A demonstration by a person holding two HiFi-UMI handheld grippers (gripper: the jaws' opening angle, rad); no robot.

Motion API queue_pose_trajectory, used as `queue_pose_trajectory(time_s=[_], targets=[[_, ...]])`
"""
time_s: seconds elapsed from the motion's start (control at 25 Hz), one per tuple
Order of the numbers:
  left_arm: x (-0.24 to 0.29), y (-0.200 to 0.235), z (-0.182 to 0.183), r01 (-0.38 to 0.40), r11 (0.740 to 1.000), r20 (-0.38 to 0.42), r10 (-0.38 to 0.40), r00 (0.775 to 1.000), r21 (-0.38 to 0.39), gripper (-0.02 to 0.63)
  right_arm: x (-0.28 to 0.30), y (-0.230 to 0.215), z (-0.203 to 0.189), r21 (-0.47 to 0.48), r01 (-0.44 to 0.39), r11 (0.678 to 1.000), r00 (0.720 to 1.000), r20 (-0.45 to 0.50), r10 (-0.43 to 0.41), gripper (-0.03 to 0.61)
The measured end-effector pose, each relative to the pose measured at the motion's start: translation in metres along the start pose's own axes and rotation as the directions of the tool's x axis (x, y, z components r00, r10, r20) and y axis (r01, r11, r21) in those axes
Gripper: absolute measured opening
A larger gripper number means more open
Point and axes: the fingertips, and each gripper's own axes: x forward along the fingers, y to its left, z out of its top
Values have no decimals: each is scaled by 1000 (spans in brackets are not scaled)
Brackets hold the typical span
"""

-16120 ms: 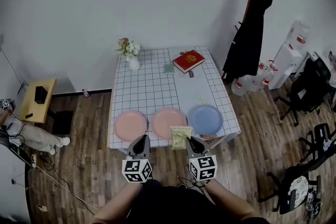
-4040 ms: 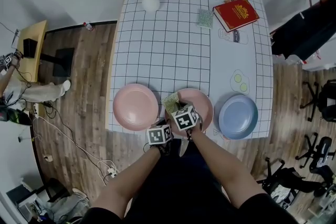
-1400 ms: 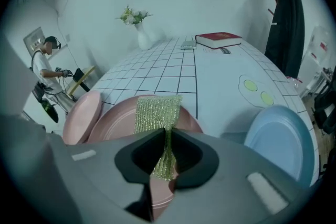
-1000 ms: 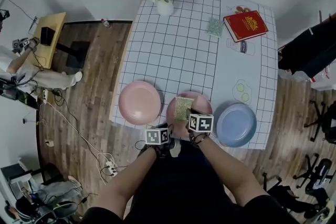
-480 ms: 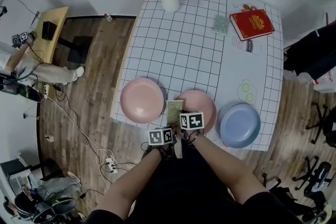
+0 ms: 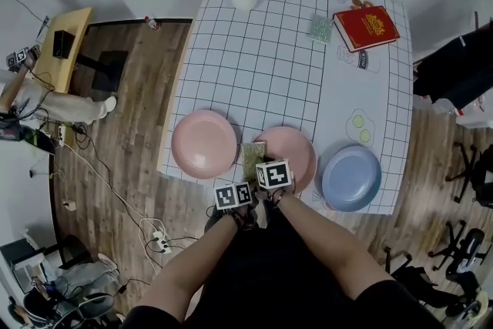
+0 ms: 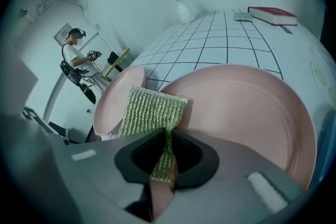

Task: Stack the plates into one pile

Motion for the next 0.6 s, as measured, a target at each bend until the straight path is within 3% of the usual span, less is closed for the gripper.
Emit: queue_pose_trajectory(time_s=[0.32, 0.6], targets=[[1, 1, 1, -28, 1000, 23, 28, 999, -6, 60, -8, -17, -1, 0, 20, 1000, 999, 25, -20, 55], [2, 2, 1, -44, 999, 24, 44, 999, 7, 60, -26, -44, -9, 10, 86, 996, 996, 14, -86, 55]])
